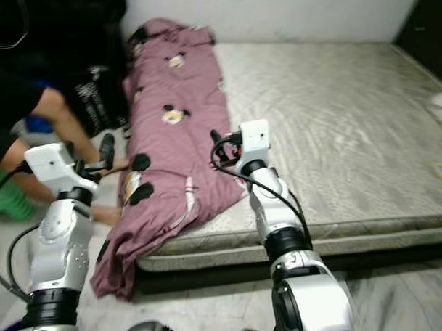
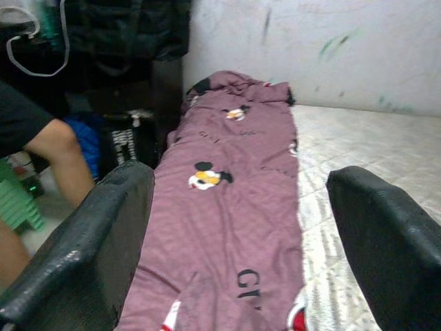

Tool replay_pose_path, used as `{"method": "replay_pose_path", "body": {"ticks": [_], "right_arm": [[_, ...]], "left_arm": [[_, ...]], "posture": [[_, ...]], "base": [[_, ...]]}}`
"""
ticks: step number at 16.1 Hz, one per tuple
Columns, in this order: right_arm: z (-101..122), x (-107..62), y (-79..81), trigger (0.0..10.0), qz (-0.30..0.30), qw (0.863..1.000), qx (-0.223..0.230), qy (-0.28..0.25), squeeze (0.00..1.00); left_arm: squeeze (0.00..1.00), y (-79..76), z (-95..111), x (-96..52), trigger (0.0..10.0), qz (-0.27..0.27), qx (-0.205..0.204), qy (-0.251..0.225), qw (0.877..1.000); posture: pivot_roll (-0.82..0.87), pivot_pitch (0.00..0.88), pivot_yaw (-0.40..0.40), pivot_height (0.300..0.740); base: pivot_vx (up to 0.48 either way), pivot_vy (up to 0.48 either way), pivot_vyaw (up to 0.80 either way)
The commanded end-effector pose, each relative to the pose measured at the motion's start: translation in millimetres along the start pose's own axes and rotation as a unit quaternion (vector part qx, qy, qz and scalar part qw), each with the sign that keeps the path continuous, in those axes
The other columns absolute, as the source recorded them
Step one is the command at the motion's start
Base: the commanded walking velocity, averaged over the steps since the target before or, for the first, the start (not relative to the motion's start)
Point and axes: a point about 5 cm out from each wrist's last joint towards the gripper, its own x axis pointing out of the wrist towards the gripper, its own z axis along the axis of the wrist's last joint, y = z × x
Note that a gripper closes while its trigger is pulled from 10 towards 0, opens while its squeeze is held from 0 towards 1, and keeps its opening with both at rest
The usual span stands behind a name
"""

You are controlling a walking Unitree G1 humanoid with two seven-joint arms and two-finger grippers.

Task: Clean up the room

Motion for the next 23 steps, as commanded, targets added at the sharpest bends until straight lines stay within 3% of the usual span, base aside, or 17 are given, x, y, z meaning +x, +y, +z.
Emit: {"method": "replay_pose_path", "body": {"ticks": [1,9,14,17,18,19,20,23], "right_arm": [[4.1,1.4,-4.3,10.0,-0.003,1.0,-0.003,-0.002,0.0],[3.2,1.0,-3.9,10.0,-0.001,1.0,-0.005,-0.001,0.0],[1.6,-0.5,-4.0,10.0,-0.004,1.0,-0.004,0.0,0.0],[-1.9,-3.3,-3.9,10.0,-0.007,1.0,0.009,0.007,0.0],[-6.4,-6.5,-1.1,10.0,-0.001,1.0,0.008,0.013,0.0],[-9.7,-9.7,-1.3,10.0,-0.002,1.0,0.01,0.016,0.0],[-12.6,-13.3,-1.5,10.0,-0.003,1.0,0.013,0.019,0.0],[-21.6,-20.5,-2.1,10.0,-0.002,0.999,0.012,0.039,0.0]], "left_arm": [[0.0,-5.8,4.5,0.5,10.0,-0.011,-0.003,-0.01,1.0],[0.0,-7.0,3.7,0.2,10.0,-0.017,-0.008,-0.008,1.0],[0.0,-4.3,-1.7,-1.0,10.0,0.004,0.004,0.005,1.0],[0.0,2.7,-7.2,-11.3,10.0,0.022,0.013,0.016,1.0],[0.0,3.0,-10.6,-16.5,10.0,0.019,0.032,0.024,0.999],[0.0,3.5,-13.5,-21.5,10.0,0.023,0.035,0.03,0.999],[0.0,-0.4,-15.7,-27.6,10.0,0.003,0.01,0.036,0.999],[0.0,2.0,-18.3,-35.0,10.0,0.015,0.032,0.039,0.999]], "posture": [[0.06,0.0,-0.045,0.74],[0.06,0.0,-0.043,0.74],[0.06,0.0,-0.041,0.74],[0.06,0.0,-0.046,0.74],[0.07,0.0,-0.05,0.74],[0.07,0.002,-0.051,0.74],[0.07,0.016,-0.054,0.74],[0.06,0.049,-0.052,0.74]], "base": [[0.341,0.0,0.0],[0.34,0.0,0.0],[0.0,0.0,0.0],[0.0,0.0,-0.19],[0.0,0.0,-0.8],[0.0,0.0,-0.8],[0.0,0.0,-0.48],[0.0,0.0,0.0]]}}
